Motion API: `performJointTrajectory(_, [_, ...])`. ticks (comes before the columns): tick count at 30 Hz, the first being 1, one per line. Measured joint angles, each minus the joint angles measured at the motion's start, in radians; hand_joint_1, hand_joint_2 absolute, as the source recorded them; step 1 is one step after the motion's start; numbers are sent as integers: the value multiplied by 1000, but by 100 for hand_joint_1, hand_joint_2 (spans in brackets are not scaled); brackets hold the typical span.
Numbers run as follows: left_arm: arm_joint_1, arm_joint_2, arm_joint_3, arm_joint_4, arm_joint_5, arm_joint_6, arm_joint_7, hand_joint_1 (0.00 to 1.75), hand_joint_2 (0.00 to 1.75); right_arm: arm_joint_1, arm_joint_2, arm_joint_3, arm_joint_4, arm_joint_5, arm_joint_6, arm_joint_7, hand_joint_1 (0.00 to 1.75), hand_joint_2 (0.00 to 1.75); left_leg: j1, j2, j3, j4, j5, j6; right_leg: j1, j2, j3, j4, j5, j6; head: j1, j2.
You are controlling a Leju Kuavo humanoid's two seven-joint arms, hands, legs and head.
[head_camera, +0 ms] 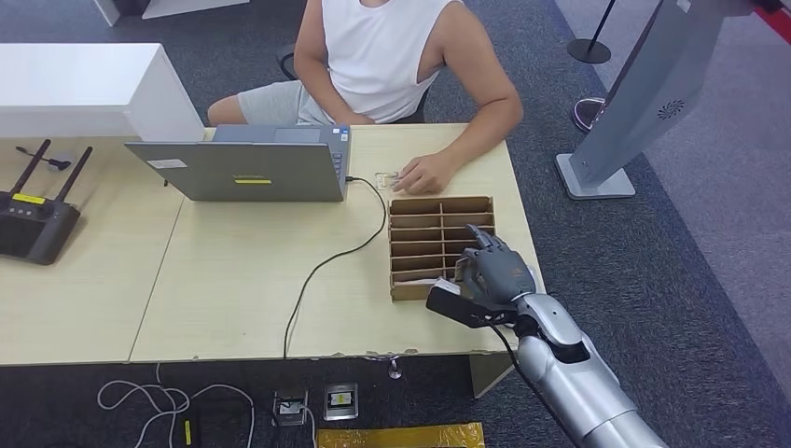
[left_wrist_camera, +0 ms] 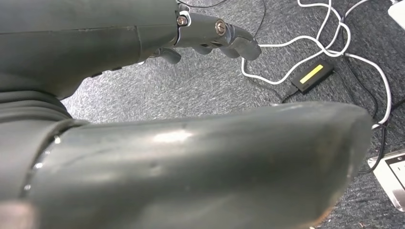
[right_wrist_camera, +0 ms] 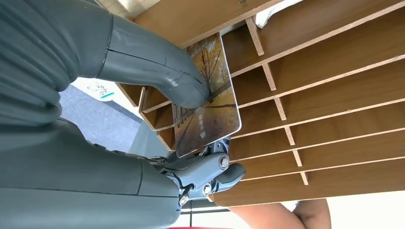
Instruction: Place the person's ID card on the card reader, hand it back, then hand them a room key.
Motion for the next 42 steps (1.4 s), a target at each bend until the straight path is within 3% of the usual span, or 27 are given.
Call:
performJointTrajectory(13, [-2,0,-2,0,-13,1,0,0,0,-21,0,-23,1,-17,-24,-19,175,175,0,0,0,0,0,0,0,0,0,0,0,0,0,0])
performJointTrajectory(17, [-4,-1,-7,0,-22,3,-1,0,0,-106,0,-64,-6,-48,-40,-51,175,175,0,2,0,0,0,0,0,3,0,0,1,1,0,0])
performJointTrajectory(23, [-4,-4,-8,0,-26,6,-4,0,0,-312,-6,-167,-31,-146,-55,-101,175,175,-1,2,1,1,1,1,-1,4,0,0,1,1,0,0])
performJointTrajectory(30, [-10,-5,-15,0,-34,1,-5,0,0,-451,-12,-222,-43,-164,-30,-120,175,175,-1,2,0,1,1,1,-1,4,-1,0,1,1,0,0])
performJointTrajectory(42, [-23,-5,-29,0,-47,-10,-5,0,0,-529,-11,-238,-28,-144,-10,-141,175,175,0,2,0,0,1,1,-1,4,0,0,1,1,0,0])
